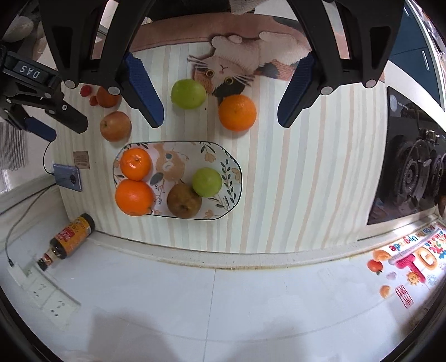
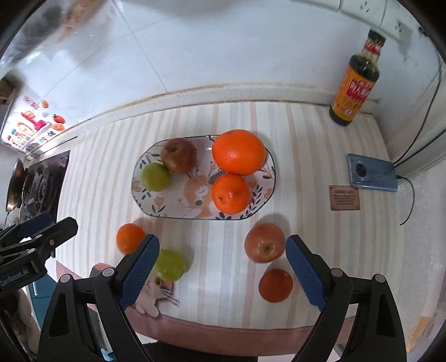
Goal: Organize fruits
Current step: 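Grasp the second green apple with the left tool while the right tool grasps a reddish-brown fruit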
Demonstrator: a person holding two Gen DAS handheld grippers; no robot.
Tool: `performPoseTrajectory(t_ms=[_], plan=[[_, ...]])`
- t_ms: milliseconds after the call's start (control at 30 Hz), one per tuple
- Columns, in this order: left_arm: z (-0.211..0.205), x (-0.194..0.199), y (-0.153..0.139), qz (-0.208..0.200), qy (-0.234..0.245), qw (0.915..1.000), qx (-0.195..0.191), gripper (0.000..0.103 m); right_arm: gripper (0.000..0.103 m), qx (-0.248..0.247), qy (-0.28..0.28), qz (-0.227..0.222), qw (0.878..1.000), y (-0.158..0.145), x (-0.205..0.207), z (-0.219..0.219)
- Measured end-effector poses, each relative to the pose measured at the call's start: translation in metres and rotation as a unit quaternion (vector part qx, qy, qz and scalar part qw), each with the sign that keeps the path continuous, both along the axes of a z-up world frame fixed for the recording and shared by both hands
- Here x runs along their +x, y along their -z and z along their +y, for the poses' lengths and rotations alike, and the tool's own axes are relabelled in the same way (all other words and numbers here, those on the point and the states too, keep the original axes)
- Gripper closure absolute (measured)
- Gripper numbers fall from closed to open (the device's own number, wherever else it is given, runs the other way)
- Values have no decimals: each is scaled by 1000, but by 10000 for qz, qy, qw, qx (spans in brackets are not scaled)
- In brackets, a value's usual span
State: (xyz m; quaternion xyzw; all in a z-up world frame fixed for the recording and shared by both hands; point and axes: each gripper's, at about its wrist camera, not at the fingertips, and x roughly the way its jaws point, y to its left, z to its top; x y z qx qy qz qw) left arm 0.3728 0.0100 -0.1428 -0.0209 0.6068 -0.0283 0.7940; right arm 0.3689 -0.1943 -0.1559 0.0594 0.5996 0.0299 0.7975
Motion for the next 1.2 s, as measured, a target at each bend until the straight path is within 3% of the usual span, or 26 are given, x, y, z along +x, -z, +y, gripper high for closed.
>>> performPoseTrajectory(t_ms=[267, 533, 567, 600, 700, 867, 1067, 1200], plan=[[-5, -36, -25, -213, 74, 9997, -101, 20, 9, -12, -15, -406, 9992, -40, -41, -1], [-12, -51, -27, -222, 164, 9994, -219, 19, 9, 271, 91, -458, 9985, -53, -64, -8], [-13, -51, -25, -261, 183, 9993, -192, 16, 7, 296, 136, -434, 9985, -50, -65, -10], [-15, -50, -21, -294, 216, 9993, -123, 4, 4, 327, 163, -387, 9986, -47, -66, -12], [-17, -46, -1, -163, 201, 9997, -54, 0, 4, 369, 330, -173, 9986, -24, -66, -25], [-25, -31, 56, 498, 190, 9985, 86, 0, 4, 341, 712, 387, 9961, 37, -64, -55], [-45, -17, 121, 1199, 337, 9918, 293, 0, 4, 502, 1091, 1054, 9872, 106, -61, -83], [-57, -9, 154, 1556, 450, 9860, 400, 0, 4, 518, 1162, 1307, 9832, 135, -59, -87]])
